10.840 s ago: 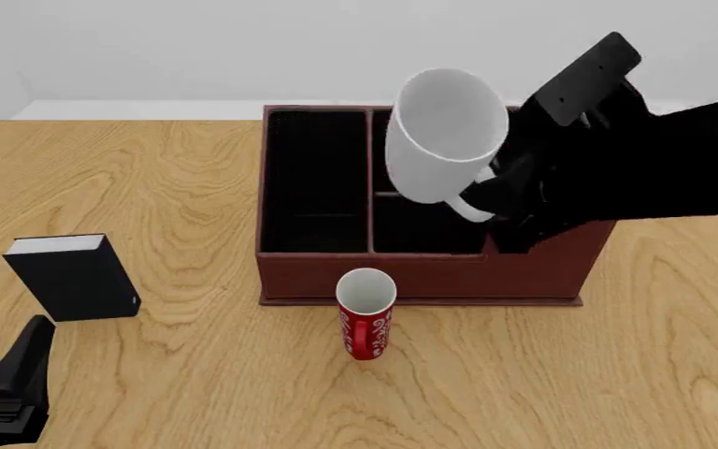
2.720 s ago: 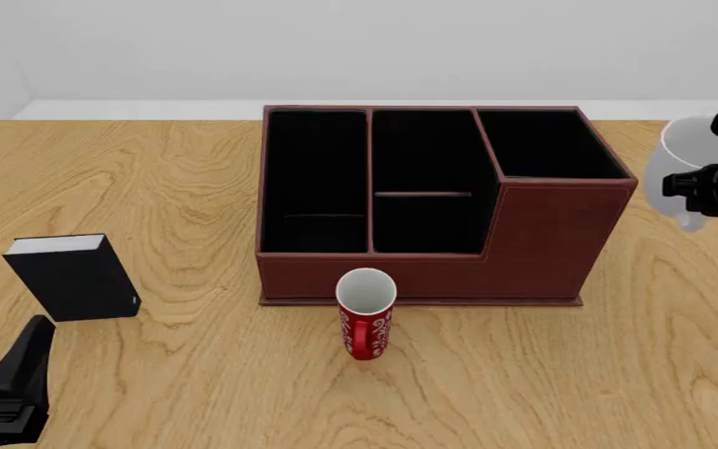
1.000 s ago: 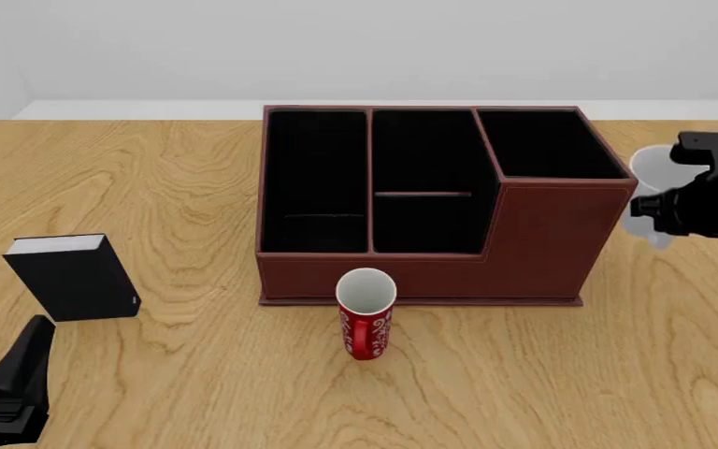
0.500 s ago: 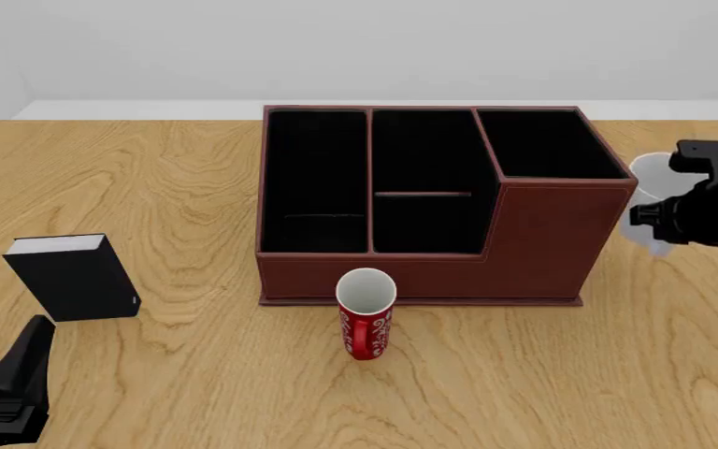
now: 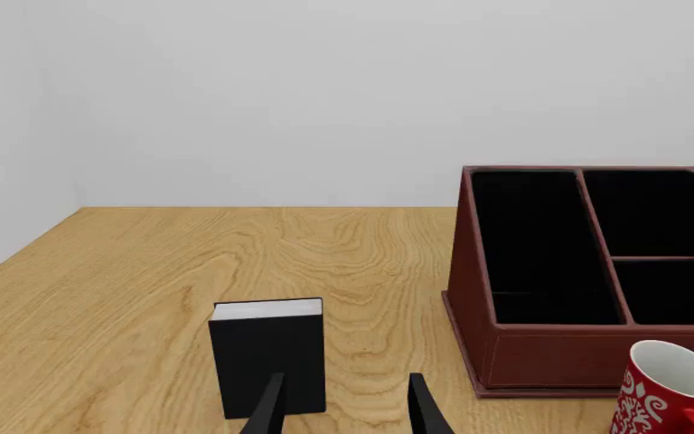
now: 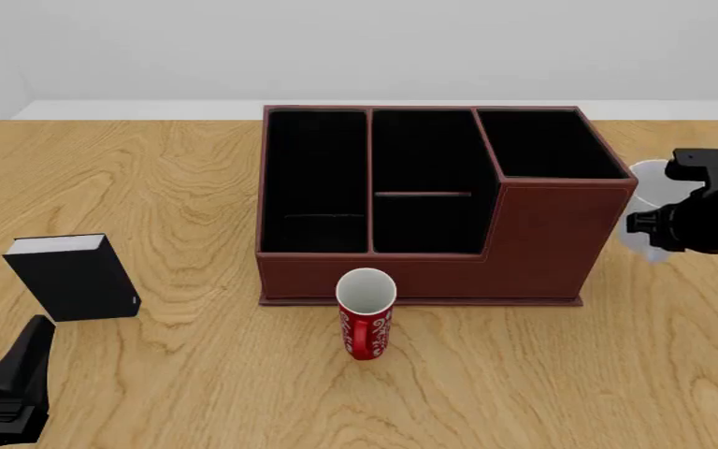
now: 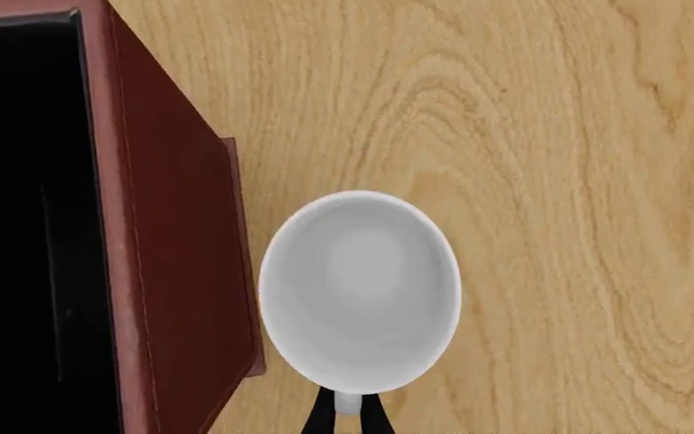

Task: Pick up the white mug and place it to the right of the caddy.

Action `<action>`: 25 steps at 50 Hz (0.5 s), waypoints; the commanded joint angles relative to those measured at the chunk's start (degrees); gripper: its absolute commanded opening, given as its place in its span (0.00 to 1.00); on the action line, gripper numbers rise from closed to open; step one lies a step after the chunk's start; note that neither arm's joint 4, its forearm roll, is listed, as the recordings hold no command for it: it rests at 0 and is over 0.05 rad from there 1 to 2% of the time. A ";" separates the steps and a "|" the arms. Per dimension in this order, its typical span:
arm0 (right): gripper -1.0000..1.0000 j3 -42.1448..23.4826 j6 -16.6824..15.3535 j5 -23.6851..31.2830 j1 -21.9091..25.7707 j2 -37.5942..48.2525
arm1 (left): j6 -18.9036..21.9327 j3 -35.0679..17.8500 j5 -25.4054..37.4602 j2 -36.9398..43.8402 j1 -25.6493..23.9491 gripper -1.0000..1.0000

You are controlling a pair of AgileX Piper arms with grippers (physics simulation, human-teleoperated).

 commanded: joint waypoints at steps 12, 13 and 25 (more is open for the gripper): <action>0.00 0.46 0.49 -1.14 -0.08 1.10 | 0.00 0.00 0.00 0.00 0.00 1.00; 0.00 0.44 0.34 -1.09 -0.19 1.18 | 0.00 0.00 0.00 0.00 0.00 1.00; 0.00 1.37 0.28 -1.90 -0.60 1.60 | 0.00 0.00 0.00 0.00 0.00 1.00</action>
